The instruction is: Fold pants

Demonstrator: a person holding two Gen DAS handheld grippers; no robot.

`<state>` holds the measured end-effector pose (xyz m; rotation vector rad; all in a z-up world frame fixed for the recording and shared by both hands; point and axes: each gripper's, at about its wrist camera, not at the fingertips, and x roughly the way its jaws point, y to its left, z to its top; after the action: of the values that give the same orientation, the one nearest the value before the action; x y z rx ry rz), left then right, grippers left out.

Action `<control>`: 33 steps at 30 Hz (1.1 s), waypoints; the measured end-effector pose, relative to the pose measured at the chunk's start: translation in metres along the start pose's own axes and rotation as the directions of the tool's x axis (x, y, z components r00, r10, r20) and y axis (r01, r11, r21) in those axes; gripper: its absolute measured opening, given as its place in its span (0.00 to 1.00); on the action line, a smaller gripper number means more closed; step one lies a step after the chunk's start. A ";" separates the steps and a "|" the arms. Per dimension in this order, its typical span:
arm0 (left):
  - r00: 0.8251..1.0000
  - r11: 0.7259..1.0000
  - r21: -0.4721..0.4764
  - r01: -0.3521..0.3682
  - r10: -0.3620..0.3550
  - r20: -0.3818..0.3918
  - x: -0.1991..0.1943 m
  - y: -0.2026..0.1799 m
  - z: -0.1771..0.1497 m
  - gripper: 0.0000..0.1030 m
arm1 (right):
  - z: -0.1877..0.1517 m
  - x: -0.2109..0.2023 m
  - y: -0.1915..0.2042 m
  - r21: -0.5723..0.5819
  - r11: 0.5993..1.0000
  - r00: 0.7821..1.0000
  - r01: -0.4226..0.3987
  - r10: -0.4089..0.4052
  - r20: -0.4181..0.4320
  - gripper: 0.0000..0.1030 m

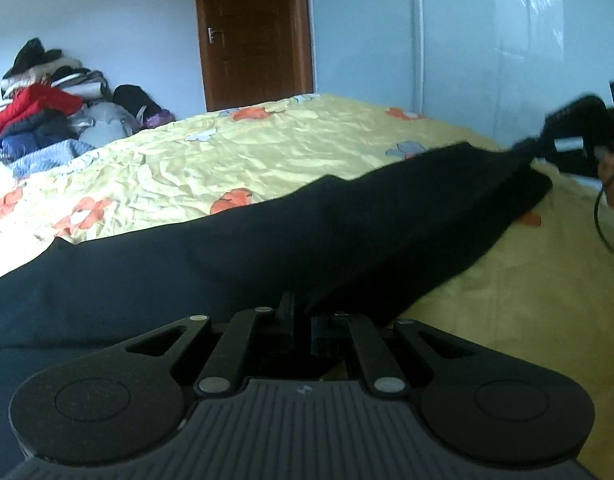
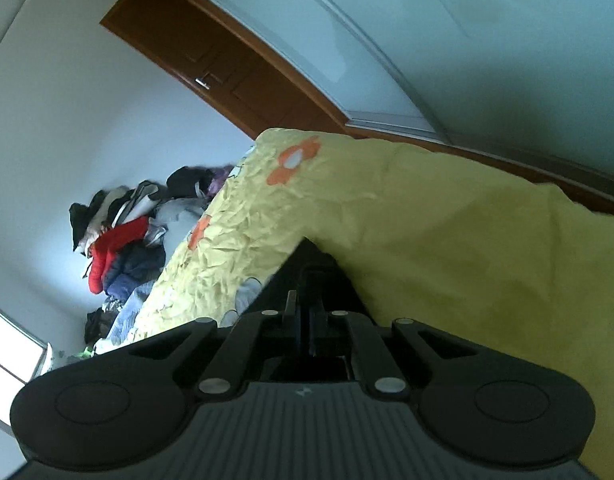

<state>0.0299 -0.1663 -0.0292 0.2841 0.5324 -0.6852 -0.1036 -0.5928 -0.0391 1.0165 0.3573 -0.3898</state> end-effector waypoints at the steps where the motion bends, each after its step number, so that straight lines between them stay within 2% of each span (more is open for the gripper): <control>1: 1.000 1.000 0.004 -0.003 0.002 0.003 -0.001 -0.006 0.002 0.09 | 0.000 -0.002 -0.001 -0.001 1.000 1.000 0.004 -0.004 0.003 0.04; 6: 1.000 0.999 0.031 -0.009 0.010 -0.013 0.004 -0.013 0.004 0.09 | -0.005 -0.009 0.009 -0.054 0.998 0.999 0.041 -0.040 0.019 0.04; 11: 1.000 0.999 0.044 -0.006 0.007 -0.017 0.002 -0.012 0.001 0.10 | -0.013 -0.010 0.007 -0.065 0.993 0.995 0.099 -0.099 -0.010 0.04; 17: 1.000 0.999 0.032 0.000 0.001 -0.023 0.003 -0.010 0.001 0.11 | -0.020 -0.018 0.006 -0.087 0.990 0.993 0.114 -0.115 -0.003 0.04; 18: 1.000 0.999 0.033 -0.001 0.001 -0.025 0.004 -0.010 0.001 0.19 | -0.021 -0.019 0.007 -0.099 0.988 0.993 0.119 -0.119 0.001 0.04; 20: 1.000 1.000 0.030 0.002 -0.001 -0.030 0.004 -0.010 0.001 0.21 | -0.023 -0.016 0.010 -0.135 0.981 0.990 0.138 -0.139 -0.004 0.04; 21: 0.999 1.000 0.025 0.001 -0.001 -0.035 0.003 -0.009 0.001 0.27 | -0.024 -0.015 0.010 -0.148 0.980 0.990 0.136 -0.140 -0.017 0.04; 22: 0.999 1.000 0.021 -0.007 0.008 -0.037 0.002 -0.009 0.002 0.38 | -0.024 -0.015 0.009 -0.154 0.979 0.990 0.132 -0.138 -0.024 0.04; 25: 0.999 1.000 0.003 -0.005 0.006 -0.044 -0.010 -0.003 0.006 0.56 | -0.017 -0.024 0.006 -0.114 0.989 0.995 0.095 -0.096 -0.010 0.10; 26: 0.999 1.000 -0.007 0.011 -0.011 -0.042 -0.016 -0.001 0.008 0.58 | -0.015 -0.029 0.007 -0.110 0.988 0.994 0.111 -0.109 0.031 0.12; 28: 0.999 0.998 -0.035 0.048 -0.049 -0.019 -0.028 0.005 0.013 0.65 | -0.014 -0.042 0.019 -0.153 0.968 0.973 0.199 -0.176 0.151 0.14; 29: 0.998 0.997 -0.047 0.056 -0.056 0.004 -0.034 0.009 0.017 0.68 | -0.015 -0.046 0.030 -0.200 0.952 0.961 0.231 -0.191 0.202 0.15; 30: 0.998 0.998 -0.047 0.051 -0.050 0.029 -0.038 0.013 0.022 0.73 | -0.017 -0.045 0.042 -0.259 0.938 0.961 0.229 -0.176 0.213 0.15; 31: 0.998 0.999 -0.036 0.027 -0.025 0.054 -0.039 0.017 0.027 0.78 | -0.020 -0.040 0.054 -0.313 0.928 0.970 0.204 -0.149 0.190 0.15; 33: 0.995 0.998 -0.012 -0.055 0.056 0.085 -0.035 0.026 0.037 0.81 | -0.030 -0.019 0.081 -0.429 0.897 0.994 0.108 -0.089 0.066 0.15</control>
<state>0.0378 -0.1442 0.0226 0.2586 0.4445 -0.6382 -0.0850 -0.5255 0.0156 0.5539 0.4337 -0.4016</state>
